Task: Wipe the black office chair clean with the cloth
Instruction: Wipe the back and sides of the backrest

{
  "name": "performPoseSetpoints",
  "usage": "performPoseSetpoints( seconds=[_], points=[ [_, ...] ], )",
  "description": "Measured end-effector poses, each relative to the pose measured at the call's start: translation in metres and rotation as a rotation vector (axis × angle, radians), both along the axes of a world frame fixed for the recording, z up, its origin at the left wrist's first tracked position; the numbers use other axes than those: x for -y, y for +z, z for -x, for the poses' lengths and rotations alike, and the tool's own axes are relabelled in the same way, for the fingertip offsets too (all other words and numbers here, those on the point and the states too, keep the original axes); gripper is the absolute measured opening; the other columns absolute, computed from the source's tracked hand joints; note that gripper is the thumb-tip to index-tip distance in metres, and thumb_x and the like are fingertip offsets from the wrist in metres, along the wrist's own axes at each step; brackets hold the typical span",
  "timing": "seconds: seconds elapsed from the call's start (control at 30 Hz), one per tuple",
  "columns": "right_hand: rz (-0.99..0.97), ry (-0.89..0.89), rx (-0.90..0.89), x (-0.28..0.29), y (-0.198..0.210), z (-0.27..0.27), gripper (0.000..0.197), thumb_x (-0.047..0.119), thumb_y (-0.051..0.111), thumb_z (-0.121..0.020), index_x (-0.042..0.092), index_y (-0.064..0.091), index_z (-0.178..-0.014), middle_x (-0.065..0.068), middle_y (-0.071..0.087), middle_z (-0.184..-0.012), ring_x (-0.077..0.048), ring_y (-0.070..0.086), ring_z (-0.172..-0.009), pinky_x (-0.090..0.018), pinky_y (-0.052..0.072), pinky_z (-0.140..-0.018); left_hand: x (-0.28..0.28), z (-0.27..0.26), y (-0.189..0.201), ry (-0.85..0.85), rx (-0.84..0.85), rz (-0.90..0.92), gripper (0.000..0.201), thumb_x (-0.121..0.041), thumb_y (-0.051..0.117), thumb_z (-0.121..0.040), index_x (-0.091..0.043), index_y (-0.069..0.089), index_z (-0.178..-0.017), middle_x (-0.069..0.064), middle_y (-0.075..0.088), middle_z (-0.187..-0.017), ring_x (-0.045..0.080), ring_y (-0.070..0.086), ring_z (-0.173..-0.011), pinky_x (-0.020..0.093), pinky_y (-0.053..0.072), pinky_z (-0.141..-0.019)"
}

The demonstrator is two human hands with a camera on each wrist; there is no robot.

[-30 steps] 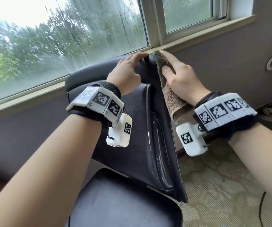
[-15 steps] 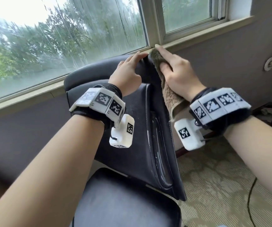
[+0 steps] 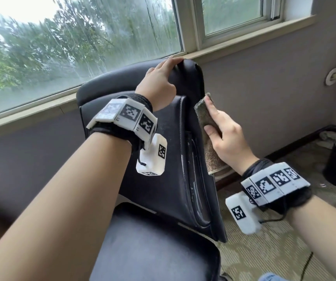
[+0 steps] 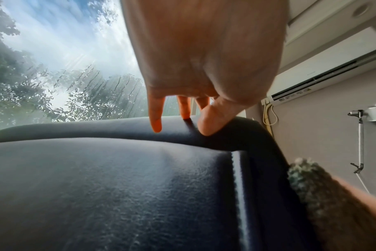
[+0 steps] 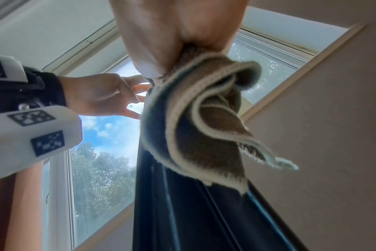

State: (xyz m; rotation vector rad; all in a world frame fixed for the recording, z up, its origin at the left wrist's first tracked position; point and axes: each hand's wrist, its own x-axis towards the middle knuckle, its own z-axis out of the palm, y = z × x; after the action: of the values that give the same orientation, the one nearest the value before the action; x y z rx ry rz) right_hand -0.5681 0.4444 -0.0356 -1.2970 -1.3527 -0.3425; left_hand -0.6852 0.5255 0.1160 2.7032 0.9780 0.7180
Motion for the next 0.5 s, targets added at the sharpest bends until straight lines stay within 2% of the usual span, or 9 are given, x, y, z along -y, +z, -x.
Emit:
performPoseSetpoints(
  seconds=[0.13,0.23,0.3,0.4,0.5],
  points=[
    [-0.067,-0.02,0.013,-0.009,0.026,-0.005,0.056,-0.004,0.05,-0.081,0.001,0.042,-0.137,-0.019,0.062,-0.106,-0.016,0.051,-0.096,-0.008,0.031,-0.091,-0.002,-0.001,-0.002,-0.014,0.002,-0.006,0.083,0.011,0.033,-0.072,-0.029,0.027,-0.145,-0.007,0.021,-0.154,0.019,0.022,-0.136,0.026,0.022,-0.109],
    [-0.091,-0.057,-0.017,-0.022,0.059,-0.013,0.055,0.002,0.048,-0.084,0.006,0.041,-0.138,-0.017,0.061,-0.103,-0.022,0.053,-0.096,-0.014,0.033,-0.085,-0.004,-0.001,-0.003,-0.016,0.007,-0.004,0.085,0.012,0.032,-0.071,-0.03,0.027,-0.145,-0.009,0.02,-0.155,0.017,0.02,-0.137,0.022,0.017,-0.106],
    [-0.093,-0.062,-0.031,-0.026,0.064,-0.013,0.053,0.006,0.047,-0.085,0.008,0.041,-0.138,-0.016,0.061,-0.106,-0.027,0.056,-0.098,-0.017,0.035,-0.085,-0.004,-0.001,-0.004,-0.018,0.013,-0.001,0.086,0.012,0.032,-0.07,-0.031,0.026,-0.145,-0.01,0.019,-0.155,0.016,0.019,-0.137,0.021,0.017,-0.105],
    [-0.133,-0.082,0.0,-0.023,0.042,-0.006,0.053,0.01,0.048,-0.087,0.005,0.04,-0.138,-0.017,0.06,-0.104,-0.029,0.058,-0.092,-0.024,0.04,-0.084,-0.006,-0.001,-0.006,-0.024,0.02,-0.014,0.086,0.012,0.032,-0.07,-0.03,0.025,-0.145,-0.01,0.017,-0.155,0.017,0.019,-0.137,0.023,0.016,-0.106],
    [-0.097,-0.099,0.039,-0.014,0.003,0.004,0.053,0.019,0.045,-0.089,0.005,0.038,-0.139,-0.017,0.058,-0.113,-0.027,0.057,-0.095,-0.028,0.041,-0.088,-0.006,-0.001,-0.008,-0.033,0.021,-0.015,0.086,0.011,0.034,-0.071,-0.029,0.023,-0.146,-0.01,0.015,-0.156,0.018,0.017,-0.138,0.024,0.013,-0.108]
  ],
)
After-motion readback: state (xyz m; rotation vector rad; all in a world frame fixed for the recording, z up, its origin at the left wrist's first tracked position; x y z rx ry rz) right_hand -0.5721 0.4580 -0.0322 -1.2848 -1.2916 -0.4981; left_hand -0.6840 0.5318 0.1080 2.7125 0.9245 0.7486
